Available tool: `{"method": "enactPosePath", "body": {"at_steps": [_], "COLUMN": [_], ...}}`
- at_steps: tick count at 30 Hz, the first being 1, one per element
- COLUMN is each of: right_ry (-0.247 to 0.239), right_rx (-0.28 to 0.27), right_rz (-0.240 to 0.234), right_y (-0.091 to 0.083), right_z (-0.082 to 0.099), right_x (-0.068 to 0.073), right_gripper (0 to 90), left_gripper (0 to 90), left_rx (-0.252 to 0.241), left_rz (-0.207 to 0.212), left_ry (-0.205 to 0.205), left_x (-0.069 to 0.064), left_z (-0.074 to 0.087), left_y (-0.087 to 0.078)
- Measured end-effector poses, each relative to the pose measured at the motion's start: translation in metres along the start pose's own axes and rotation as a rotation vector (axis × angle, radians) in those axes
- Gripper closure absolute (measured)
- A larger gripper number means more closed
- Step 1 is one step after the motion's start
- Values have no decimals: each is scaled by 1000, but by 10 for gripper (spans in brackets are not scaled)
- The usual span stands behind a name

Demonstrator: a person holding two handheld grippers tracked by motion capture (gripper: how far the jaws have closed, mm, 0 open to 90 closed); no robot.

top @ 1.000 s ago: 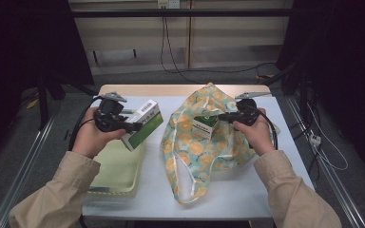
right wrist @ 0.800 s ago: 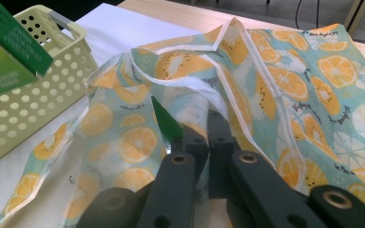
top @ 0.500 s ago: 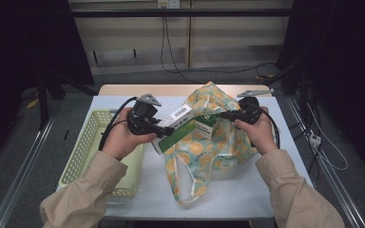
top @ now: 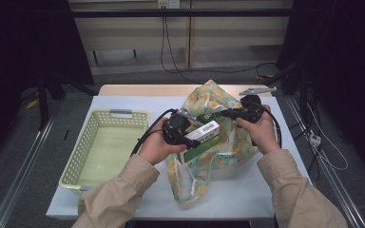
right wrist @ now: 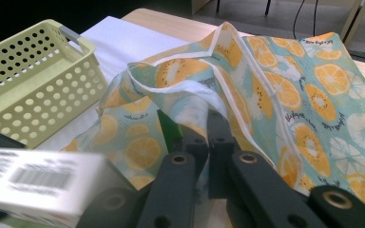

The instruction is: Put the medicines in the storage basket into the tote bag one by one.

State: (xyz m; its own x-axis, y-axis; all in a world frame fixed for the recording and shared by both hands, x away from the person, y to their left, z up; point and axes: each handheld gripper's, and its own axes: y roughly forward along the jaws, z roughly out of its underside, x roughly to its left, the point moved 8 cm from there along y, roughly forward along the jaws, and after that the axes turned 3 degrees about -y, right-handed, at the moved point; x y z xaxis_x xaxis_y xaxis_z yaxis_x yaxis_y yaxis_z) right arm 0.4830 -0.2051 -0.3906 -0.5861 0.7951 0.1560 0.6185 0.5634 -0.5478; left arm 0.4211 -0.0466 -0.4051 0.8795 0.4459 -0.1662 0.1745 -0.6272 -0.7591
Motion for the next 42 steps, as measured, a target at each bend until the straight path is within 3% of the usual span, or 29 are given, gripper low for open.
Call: {"method": "enactPosePath", "body": {"at_steps": [5, 14, 16, 19, 21, 24, 34, 42], "right_ry": [2, 3, 4, 7, 7, 7, 5, 18], "right_rx": [-5, -8, -8, -5, -4, -3, 4, -1], "right_rz": [-2, 5, 3, 3, 2, -1, -4, -7], "right_y": [-3, -8, -8, -7, -6, -6, -2, -3], "right_z": [-1, -1, -1, 1, 1, 0, 2, 1], "right_x": [0, -4, -3, -4, -4, -3, -4, -6], "right_gripper": [898, 898, 898, 898, 898, 898, 898, 898], "left_gripper": [624, 624, 624, 624, 624, 624, 624, 623], "left_rx": [-7, -20, -10, -24, -17, -36, -62, -72], "left_rz": [32, 45, 36, 38, 24, 13, -42, -52], "left_ry": [-20, -53, -44, -79, -68, -102, -157, -136], "left_x": [-5, -8, -6, -5, -1, 4, 22, 24], "left_z": [-7, -15, -15, -18, -19, -23, -34, -48], "left_y": [21, 43, 48, 55, 58, 64, 79, 94]}}
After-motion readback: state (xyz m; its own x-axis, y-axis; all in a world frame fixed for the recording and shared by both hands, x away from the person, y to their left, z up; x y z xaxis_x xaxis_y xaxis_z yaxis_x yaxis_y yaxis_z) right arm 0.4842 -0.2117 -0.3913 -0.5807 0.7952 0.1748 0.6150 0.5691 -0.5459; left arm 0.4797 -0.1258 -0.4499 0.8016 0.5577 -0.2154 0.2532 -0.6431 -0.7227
